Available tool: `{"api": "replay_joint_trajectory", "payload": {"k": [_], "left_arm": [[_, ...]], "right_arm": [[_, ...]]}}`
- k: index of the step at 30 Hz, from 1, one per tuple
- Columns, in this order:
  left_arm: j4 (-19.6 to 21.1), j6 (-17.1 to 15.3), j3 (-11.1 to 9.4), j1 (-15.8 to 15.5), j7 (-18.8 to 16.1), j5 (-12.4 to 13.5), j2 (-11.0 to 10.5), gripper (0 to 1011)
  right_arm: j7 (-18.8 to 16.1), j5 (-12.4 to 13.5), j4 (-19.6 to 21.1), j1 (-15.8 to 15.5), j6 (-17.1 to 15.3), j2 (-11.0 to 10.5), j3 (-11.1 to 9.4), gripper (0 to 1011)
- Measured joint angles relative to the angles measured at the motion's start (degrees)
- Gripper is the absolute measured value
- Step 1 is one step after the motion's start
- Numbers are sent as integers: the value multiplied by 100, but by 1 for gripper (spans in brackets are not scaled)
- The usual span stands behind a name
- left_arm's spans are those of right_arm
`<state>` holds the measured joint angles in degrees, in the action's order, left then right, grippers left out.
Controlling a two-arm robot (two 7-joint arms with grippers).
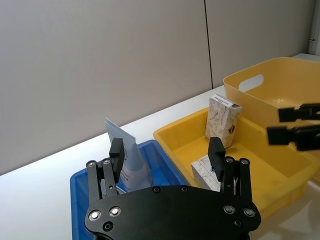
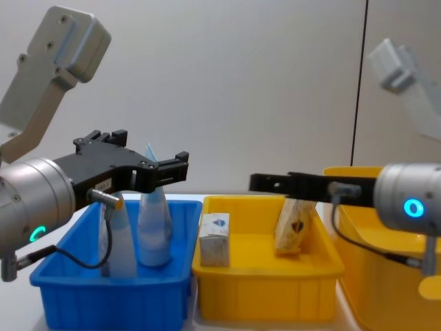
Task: Bimanual collaborative sorting of washing and personal care products
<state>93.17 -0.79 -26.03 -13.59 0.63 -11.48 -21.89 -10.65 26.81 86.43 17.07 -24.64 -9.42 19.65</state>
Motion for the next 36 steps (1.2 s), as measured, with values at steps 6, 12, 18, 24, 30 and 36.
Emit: {"api": "replay_joint_trajectory", "payload": {"k": [6,12,18,24,30,36], "left_arm": [[1,0,0,0,0,0,0,1001],[0,0,0,0,0,0,0,1001],[0,0,0,0,0,0,0,1001],[0,0,0,0,0,0,0,1001],[0,0,0,0,0,0,0,1001],[0,0,0,0,0,0,0,1001]], "right_arm": [[40,-26,-343,314,-278,156,263,1002],[169,-207,-595,539,-444,249,506,1002],[341,-445,-787,707,-552,325,729,1002],[633,-800,-1038,897,-651,429,986,1002],[886,-1084,-1250,1054,-722,534,1190,1002],[1188,-1417,-1523,1237,-803,663,1397,1002]]}}
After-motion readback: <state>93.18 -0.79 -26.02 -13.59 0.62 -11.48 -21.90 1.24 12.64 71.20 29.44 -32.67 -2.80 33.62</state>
